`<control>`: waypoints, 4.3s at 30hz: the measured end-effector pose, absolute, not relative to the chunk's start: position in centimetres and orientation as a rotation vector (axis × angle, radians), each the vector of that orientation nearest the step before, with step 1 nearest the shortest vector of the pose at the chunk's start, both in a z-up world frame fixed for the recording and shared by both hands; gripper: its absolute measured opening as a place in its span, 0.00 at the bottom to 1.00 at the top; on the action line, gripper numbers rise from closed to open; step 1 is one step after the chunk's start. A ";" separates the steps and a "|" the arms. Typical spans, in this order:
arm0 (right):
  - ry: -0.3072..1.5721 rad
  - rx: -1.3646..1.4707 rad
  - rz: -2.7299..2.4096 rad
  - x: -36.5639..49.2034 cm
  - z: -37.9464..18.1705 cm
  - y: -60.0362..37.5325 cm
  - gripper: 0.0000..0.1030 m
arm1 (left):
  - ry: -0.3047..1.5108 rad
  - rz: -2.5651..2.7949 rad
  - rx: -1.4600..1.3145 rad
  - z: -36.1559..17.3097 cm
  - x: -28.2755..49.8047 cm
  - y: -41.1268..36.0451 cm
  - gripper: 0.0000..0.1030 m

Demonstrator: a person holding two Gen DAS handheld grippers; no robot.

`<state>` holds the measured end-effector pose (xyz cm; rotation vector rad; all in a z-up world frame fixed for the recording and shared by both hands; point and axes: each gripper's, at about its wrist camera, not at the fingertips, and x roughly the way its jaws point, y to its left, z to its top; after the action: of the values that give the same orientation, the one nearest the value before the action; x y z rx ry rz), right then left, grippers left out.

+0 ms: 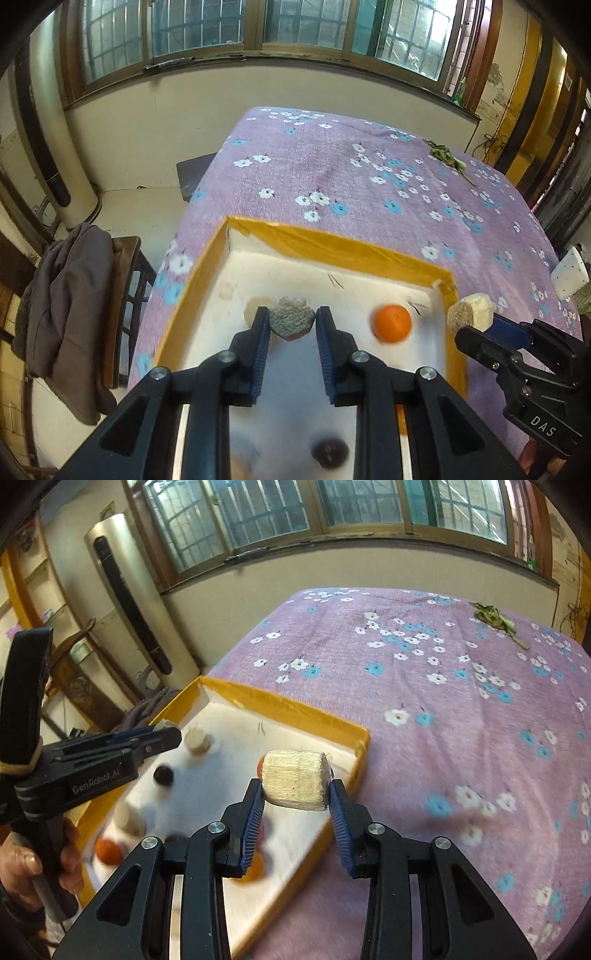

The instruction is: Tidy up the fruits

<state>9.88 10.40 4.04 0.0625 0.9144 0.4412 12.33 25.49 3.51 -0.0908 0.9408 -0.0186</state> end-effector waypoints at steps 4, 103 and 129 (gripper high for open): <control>0.938 0.082 0.422 12.0 3.3 11.5 0.33 | 0.960 -0.040 -0.086 2.8 14.4 25.5 0.27; 0.770 -0.156 0.270 -13.1 6.6 7.1 0.91 | 0.692 0.332 -0.073 5.6 -13.0 21.9 1.00; 0.774 -0.152 0.201 -13.9 6.7 8.0 0.91 | 0.705 0.203 -0.087 5.6 -12.7 23.0 1.00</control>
<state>-13.90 8.03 6.73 -0.1518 0.7740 0.2007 -12.65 22.98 5.59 -0.0875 0.7048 0.2031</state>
